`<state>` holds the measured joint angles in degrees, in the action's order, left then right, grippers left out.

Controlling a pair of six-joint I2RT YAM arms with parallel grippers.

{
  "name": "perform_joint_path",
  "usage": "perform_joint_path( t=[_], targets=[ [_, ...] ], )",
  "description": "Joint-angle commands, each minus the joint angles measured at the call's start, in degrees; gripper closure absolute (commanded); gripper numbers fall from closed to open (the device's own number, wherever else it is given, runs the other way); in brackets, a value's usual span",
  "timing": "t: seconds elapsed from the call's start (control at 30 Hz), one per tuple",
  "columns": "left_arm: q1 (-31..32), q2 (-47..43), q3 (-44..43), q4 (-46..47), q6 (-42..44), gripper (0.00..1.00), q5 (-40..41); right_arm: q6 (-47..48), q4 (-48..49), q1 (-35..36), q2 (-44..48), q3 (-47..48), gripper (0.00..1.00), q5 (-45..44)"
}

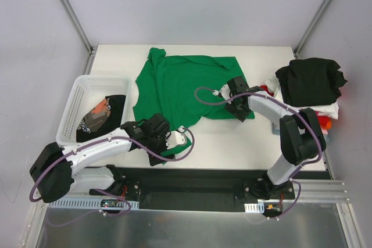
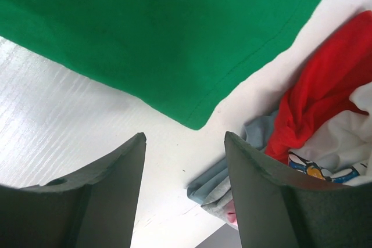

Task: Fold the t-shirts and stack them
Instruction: Grap the side of the flattened tshirt closest away from the robot with both arms

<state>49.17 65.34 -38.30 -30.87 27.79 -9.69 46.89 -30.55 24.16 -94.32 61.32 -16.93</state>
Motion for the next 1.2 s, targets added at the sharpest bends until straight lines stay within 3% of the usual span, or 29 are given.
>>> perform_joint_path(
  t=[0.0, 0.43, 1.17],
  targets=[
    [0.58, 3.03, -1.86, -0.95, -0.46, 0.01, -3.57, 0.22, 0.4, 0.18, -0.77, 0.82, 0.41, 0.84],
    [0.67, 10.42, -5.03, 3.19, -2.13, 0.01, -2.17, 0.65, -0.04, 0.27, -0.77, 1.17, 0.42, 0.93],
    [1.02, 14.55, -1.16, 7.14, -4.5, 0.01, -0.33, 2.15, 1.45, 0.01, -3.76, 0.12, 0.44, 3.83]
  ],
)
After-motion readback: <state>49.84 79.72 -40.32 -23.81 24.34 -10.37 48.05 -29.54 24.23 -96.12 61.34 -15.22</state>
